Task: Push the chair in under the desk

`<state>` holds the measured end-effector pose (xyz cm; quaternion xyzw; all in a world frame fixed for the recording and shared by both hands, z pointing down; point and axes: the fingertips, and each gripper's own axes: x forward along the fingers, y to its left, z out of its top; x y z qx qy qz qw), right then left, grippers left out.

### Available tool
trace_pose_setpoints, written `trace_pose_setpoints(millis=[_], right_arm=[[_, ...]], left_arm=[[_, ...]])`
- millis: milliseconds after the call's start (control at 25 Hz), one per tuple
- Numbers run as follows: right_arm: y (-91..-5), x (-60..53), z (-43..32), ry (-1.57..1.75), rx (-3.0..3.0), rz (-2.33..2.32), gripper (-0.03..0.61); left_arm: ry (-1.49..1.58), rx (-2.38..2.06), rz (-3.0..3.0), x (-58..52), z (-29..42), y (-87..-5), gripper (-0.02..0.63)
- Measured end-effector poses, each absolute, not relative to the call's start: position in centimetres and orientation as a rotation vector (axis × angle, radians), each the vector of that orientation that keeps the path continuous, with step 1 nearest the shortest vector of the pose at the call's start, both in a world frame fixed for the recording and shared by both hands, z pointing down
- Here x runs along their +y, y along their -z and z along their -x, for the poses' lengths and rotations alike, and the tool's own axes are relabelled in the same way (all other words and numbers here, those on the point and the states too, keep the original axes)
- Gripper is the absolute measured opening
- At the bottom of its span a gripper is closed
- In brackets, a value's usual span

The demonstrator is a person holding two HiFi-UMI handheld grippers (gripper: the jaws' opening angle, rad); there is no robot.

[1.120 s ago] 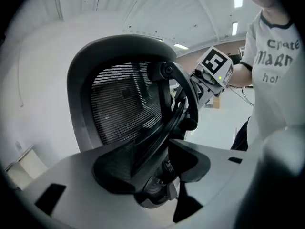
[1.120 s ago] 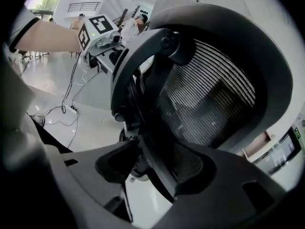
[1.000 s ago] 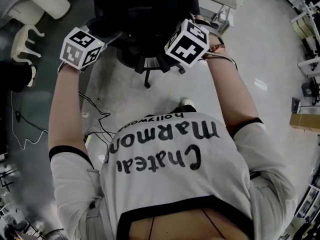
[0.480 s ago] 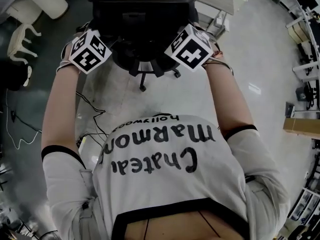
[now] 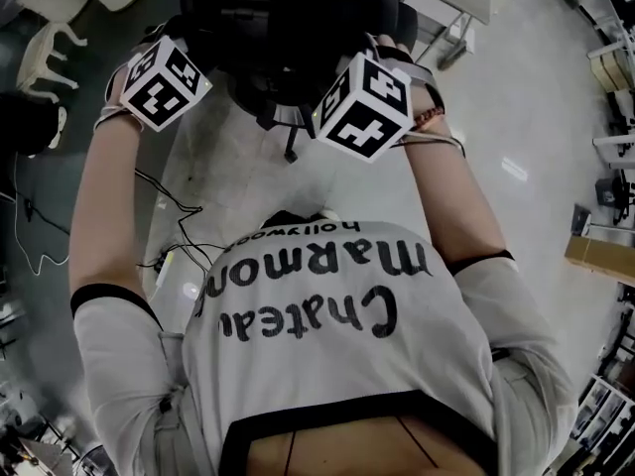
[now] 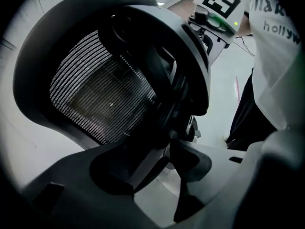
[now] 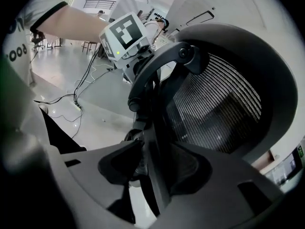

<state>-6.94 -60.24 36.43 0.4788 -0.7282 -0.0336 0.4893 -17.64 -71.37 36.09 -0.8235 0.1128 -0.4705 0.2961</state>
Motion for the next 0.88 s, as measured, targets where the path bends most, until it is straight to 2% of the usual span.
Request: trace_pose_setpoints(millis=[160,560,880], right_arm=[[-36.2,-59.7,5.6,0.101,-1.737,-1.216,0.167],[-36.6,-61.5,5.3,0.037,-1.674,-1.300,0.187],[-35.6,-69.8,8.3,-0.058,-1.630,-1.368,0.207]], left_arm=[[1.241,0.286,2.162,-70.6,16.5,-35.9,0.239],[1.135,0.212,2.180,-71.8,16.8,-36.2,0.236],[1.061,0.158,2.225,-80.3,19.3,-35.2,0.249]])
